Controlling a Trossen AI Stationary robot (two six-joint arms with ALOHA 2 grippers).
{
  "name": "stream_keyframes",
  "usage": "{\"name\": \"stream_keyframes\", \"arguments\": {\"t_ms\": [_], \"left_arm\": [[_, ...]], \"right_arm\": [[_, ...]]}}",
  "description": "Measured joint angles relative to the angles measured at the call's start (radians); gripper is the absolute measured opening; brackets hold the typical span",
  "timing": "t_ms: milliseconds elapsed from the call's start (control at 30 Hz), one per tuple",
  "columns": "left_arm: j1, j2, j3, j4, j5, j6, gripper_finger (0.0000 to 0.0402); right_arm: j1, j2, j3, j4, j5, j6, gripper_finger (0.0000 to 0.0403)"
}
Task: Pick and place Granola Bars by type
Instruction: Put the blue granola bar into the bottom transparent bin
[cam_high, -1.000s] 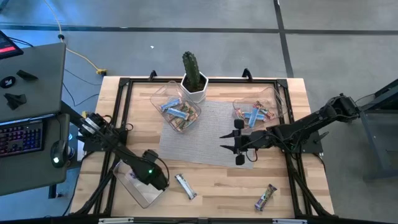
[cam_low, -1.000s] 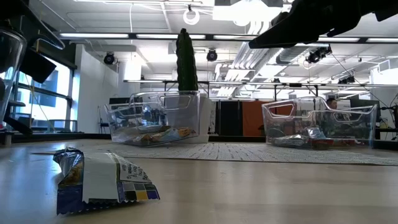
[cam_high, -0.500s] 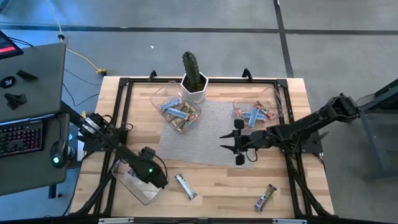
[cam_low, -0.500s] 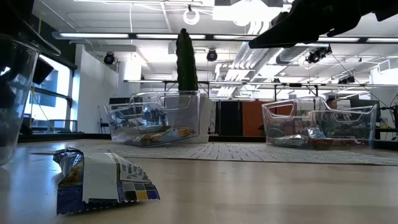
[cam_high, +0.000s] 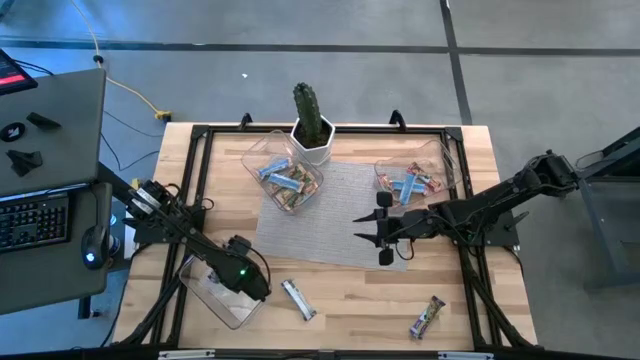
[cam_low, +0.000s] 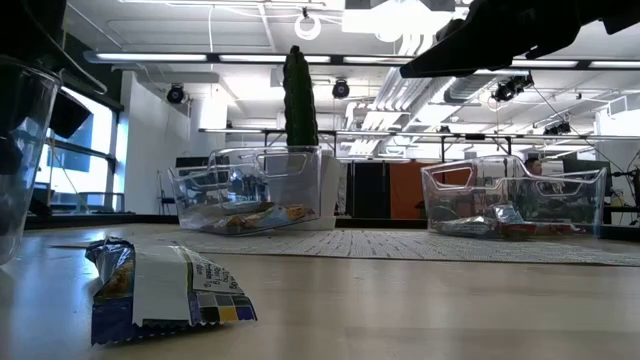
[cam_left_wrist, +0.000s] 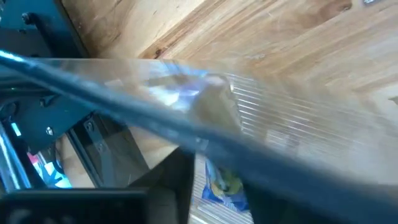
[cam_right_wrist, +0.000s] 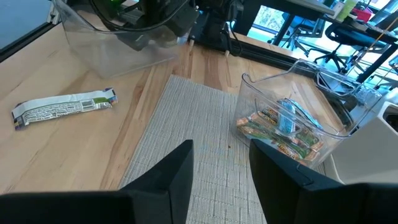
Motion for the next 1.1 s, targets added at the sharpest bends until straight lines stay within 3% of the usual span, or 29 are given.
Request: {"name": "stream_keyframes", "arguments": {"t_ms": [167,333,400,567,700,800,933,1100], "left_arm": [[0.002,0.002,0.017,-0.033,0.032,0.035,0.0174],[0.036,-0.024,0.129,-0.177,0.112,0.111,0.0194],[0.047,-0.033,0.192,-0.208,0.082,0.147,0.0194],[0.058,-0.043,0.421,-0.289,-0.106,0.243,0.0194],[0.047,-0.045,0.594,-0.157,-0.332,0.463,0.0195],[0.042,-0.045,0.638,0.017,-0.42,0.816,0.0195],[0.045,-0.041,0.609,0.179,-0.439,1.175,0.0195],[0.068,0.018,0.531,0.25,-0.375,1.34,0.0195]], "right_arm": [[0.0,0.0,0.0,0.0,0.0,0.0,0.014],[0.0,0.0,0.0,0.0,0.0,0.0,0.014],[0.0,0.0,0.0,0.0,0.0,0.0,0.014],[0.0,0.0,0.0,-0.004,0.0,0.007,0.014],[0.0,0.0,-0.001,-0.009,0.0,0.044,0.014],[0.0,0.0,-0.001,-0.022,0.0,0.048,0.014],[0.0,0.0,-0.001,-0.049,0.0,0.049,0.014],[0.0,0.0,-0.001,-0.052,0.0,0.049,0.014]]}}
